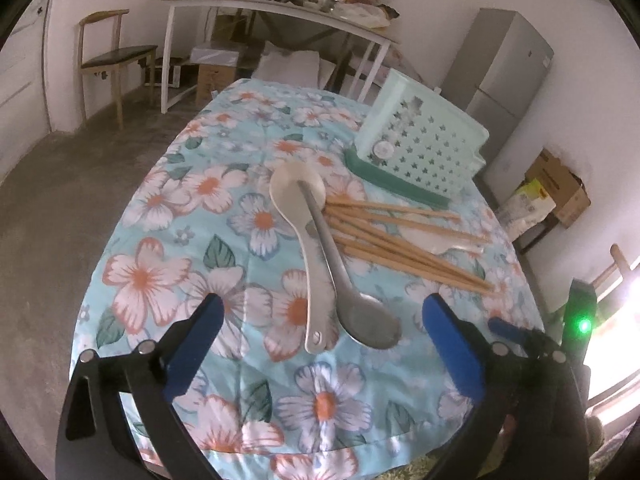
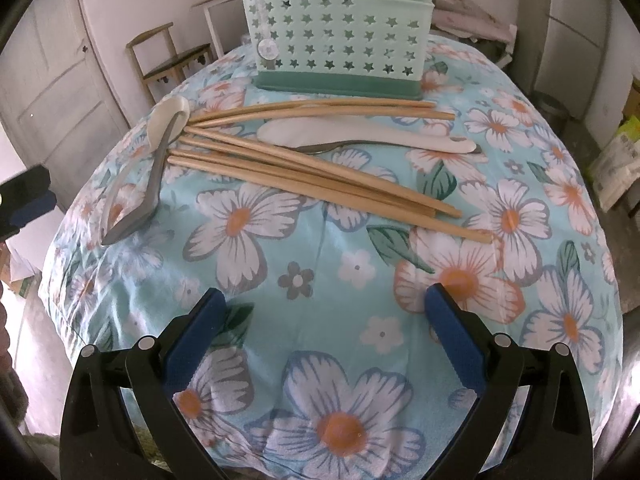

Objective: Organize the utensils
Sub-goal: 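Move the open left gripper to the white ladle handle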

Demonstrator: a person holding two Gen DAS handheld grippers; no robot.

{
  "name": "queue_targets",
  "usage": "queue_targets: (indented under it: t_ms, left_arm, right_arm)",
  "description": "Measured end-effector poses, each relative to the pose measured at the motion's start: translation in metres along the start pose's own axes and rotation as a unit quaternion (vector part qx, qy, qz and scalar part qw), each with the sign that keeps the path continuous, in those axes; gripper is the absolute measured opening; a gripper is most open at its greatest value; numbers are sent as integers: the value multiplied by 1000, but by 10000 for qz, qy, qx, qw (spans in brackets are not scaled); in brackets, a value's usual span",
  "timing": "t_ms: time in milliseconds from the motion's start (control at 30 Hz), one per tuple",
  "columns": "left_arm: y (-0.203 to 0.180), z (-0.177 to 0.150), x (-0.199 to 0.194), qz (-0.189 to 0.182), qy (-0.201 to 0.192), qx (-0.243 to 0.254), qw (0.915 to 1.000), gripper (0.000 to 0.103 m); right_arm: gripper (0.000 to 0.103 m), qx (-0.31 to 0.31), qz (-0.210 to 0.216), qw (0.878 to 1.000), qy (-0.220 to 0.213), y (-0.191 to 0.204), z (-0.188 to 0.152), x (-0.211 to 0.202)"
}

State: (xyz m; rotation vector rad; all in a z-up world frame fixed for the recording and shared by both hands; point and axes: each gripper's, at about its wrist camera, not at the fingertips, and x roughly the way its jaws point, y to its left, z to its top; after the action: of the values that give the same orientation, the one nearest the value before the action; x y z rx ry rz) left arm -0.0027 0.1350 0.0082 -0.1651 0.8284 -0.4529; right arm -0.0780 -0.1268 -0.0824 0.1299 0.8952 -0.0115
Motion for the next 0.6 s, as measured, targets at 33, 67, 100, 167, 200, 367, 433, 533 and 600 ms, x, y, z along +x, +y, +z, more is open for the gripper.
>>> queue_targets:
  t_ms: [33, 67, 100, 167, 200, 367, 433, 533, 600]
  left_arm:
    - [2, 2, 0, -8, 8, -38, 10000, 97]
    - [4, 3, 0, 1, 18, -64, 10000, 97]
    - [4, 4, 1, 13, 21, -89, 10000, 97]
    - [8, 6, 0, 16, 2, -177, 9998, 97]
    - [9, 7, -1, 28, -18, -212, 9998, 97]
    - [15, 11, -6, 24, -124, -257, 9996, 97]
    - [16, 12, -7, -4, -143, -288, 9995, 97]
    - [17, 13, -7, -8, -163, -270, 9995, 97]
    - [19, 14, -8, -33, -197, -270, 9994, 97]
  right_arm:
    - [95, -8, -5, 10000, -2, 0, 0, 0]
    - [95, -6, -2, 10000, -3, 0, 0, 0]
    - [95, -1, 1, 10000, -3, 0, 0, 0]
    - [95, -3, 6, 10000, -8, 1, 0, 0]
    - [95, -6, 9, 10000, -8, 1, 0, 0]
    - [95, -1, 9, 10000, -9, 0, 0, -1]
    - [95, 0, 13, 10000, -10, 0, 0, -1]
    - [95, -9, 8, 10000, -12, 0, -1, -1]
    - [95, -9, 12, 10000, -13, 1, 0, -1]
